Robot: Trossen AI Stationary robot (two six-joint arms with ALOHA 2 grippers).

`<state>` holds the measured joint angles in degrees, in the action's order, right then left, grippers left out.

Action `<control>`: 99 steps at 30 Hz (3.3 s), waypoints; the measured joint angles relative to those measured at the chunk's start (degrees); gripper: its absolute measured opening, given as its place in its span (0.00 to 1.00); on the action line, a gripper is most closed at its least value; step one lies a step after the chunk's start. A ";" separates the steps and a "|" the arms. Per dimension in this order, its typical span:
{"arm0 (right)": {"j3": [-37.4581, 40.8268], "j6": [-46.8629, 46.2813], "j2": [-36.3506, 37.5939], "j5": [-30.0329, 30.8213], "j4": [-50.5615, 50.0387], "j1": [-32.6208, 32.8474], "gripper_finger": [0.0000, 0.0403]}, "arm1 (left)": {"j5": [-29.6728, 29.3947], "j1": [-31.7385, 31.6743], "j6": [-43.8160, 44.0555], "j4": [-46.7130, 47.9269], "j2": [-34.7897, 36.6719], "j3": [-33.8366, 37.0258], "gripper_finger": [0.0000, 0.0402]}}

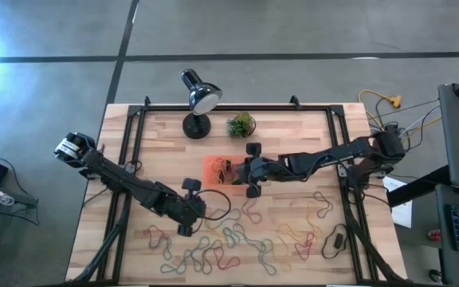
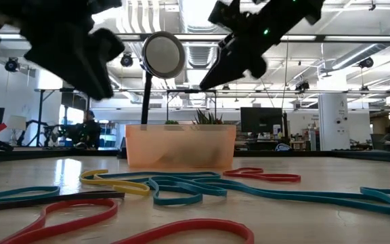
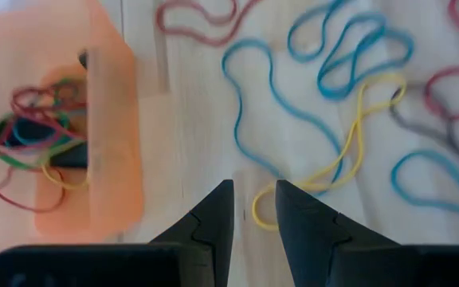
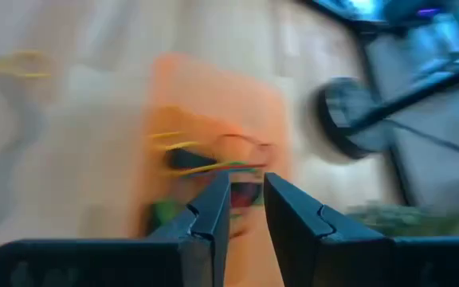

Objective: Pick and place rubber bands into bin
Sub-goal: Put the yellow rubberband into the orange bin

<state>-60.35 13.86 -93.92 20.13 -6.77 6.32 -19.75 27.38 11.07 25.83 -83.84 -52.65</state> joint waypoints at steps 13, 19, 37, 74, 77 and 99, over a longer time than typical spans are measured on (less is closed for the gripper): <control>-1.12 -4.91 7.92 -13.80 -5.91 8.23 0.17 | 5.02 -0.91 -5.93 -9.19 -6.61 4.56 0.20; -1.08 -6.09 9.73 -13.77 -6.49 10.83 0.16 | 10.08 -2.36 -5.60 -10.05 -9.56 4.58 0.20; -0.01 -9.43 9.66 -13.71 -9.18 11.85 0.15 | 20.54 -7.93 -0.83 -10.87 -11.84 4.45 0.14; 2.12 -12.41 9.82 -12.52 -9.80 11.84 0.13 | -33.55 -0.28 -14.38 -5.83 -7.49 -4.17 0.00; 2.28 -12.41 9.82 -12.46 -9.80 11.83 0.13 | -40.42 -0.34 -16.97 -6.23 -6.70 -4.92 0.00; 3.03 -13.50 9.82 -12.66 -9.71 11.84 0.13 | -20.66 -20.41 -18.99 -5.92 -6.07 -5.08 0.00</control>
<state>-57.32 0.36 -84.09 7.46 -16.48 18.15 -40.41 6.97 -7.92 19.90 -89.91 -57.74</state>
